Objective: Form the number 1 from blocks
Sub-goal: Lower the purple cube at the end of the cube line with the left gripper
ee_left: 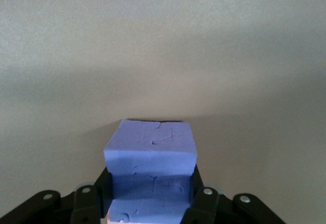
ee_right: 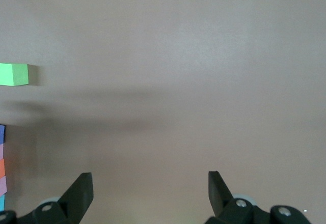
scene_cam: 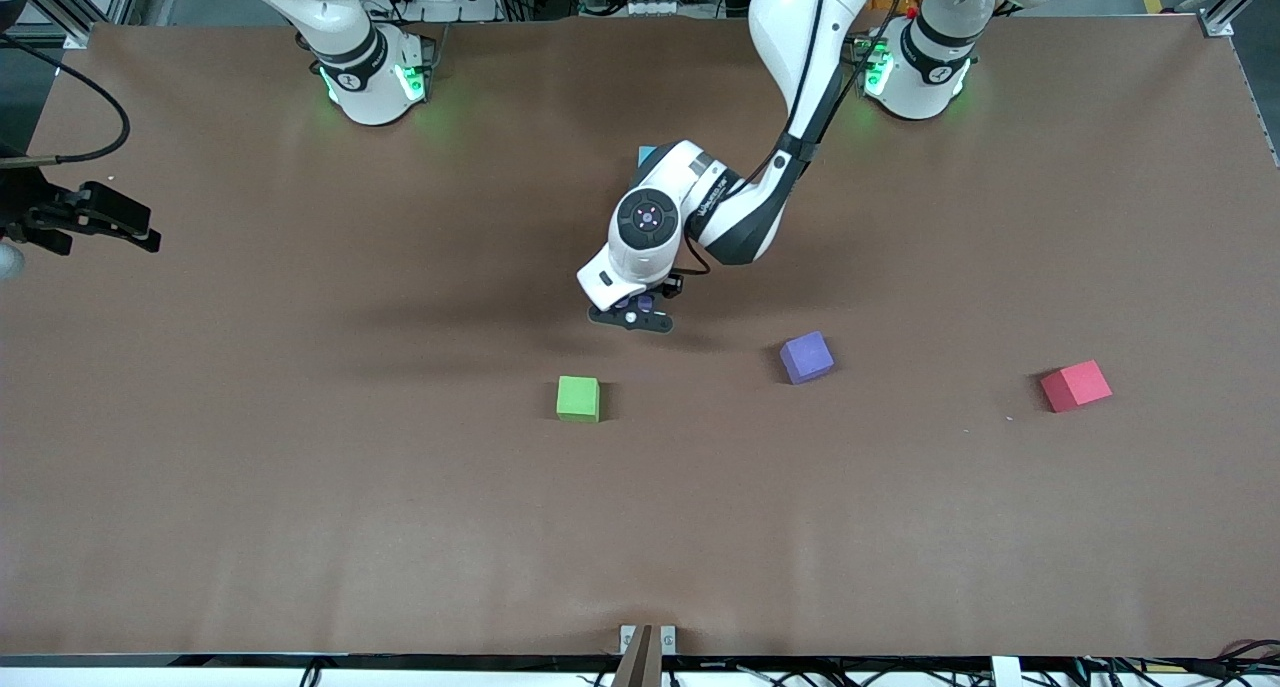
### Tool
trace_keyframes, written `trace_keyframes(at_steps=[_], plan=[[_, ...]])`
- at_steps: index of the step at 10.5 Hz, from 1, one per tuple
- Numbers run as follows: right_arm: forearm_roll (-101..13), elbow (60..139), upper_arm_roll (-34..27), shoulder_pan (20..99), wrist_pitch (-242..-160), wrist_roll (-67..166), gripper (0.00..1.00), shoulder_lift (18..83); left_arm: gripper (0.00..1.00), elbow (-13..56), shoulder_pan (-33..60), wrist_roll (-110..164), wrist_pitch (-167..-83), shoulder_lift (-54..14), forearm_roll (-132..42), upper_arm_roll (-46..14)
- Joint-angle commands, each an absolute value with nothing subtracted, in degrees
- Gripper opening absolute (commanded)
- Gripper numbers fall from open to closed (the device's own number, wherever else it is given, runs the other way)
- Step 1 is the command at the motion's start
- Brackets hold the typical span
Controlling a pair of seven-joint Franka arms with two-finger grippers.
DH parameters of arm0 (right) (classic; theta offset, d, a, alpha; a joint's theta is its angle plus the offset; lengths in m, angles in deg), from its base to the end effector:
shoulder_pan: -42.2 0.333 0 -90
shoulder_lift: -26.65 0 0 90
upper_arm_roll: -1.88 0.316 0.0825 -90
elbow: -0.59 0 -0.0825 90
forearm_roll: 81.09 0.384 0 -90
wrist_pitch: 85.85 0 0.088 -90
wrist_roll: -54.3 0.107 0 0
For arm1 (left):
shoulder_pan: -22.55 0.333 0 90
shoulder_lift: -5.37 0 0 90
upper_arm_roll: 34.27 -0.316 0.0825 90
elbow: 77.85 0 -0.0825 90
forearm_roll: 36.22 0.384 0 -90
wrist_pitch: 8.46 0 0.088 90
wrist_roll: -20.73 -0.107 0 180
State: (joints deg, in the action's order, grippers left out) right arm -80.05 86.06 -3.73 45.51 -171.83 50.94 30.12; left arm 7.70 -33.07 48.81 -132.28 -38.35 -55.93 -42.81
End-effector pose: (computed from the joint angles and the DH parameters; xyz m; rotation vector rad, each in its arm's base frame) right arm 0.5659 -0.0189 0.6218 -3.1257 -0.0302 0.0793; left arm 0.4589 -0.5380 0.2153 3.0332 -0.2491 -0.2591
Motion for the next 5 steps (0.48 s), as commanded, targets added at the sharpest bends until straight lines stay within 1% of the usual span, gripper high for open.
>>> trace_keyframes(at_steps=[1, 4, 5], plan=[[-79.51, 86.54, -2.6, 44.04, -171.55, 49.82, 1.0, 29.72, 0.0, 7.23, -33.96, 48.68, -130.81, -38.4, -53.82, -44.03], [-79.51, 86.54, -2.43, 43.78, -171.46, 49.82, 1.0, 29.99, 0.0, 6.88, -33.87, 48.85, -128.52, -38.31, -50.46, -43.94], [-79.6, 86.54, -1.81, 42.04, -171.46, 49.74, 1.0, 30.07, 0.55, 6.88, -33.87, 49.12, -128.52, -38.4, -50.81, -43.94]])
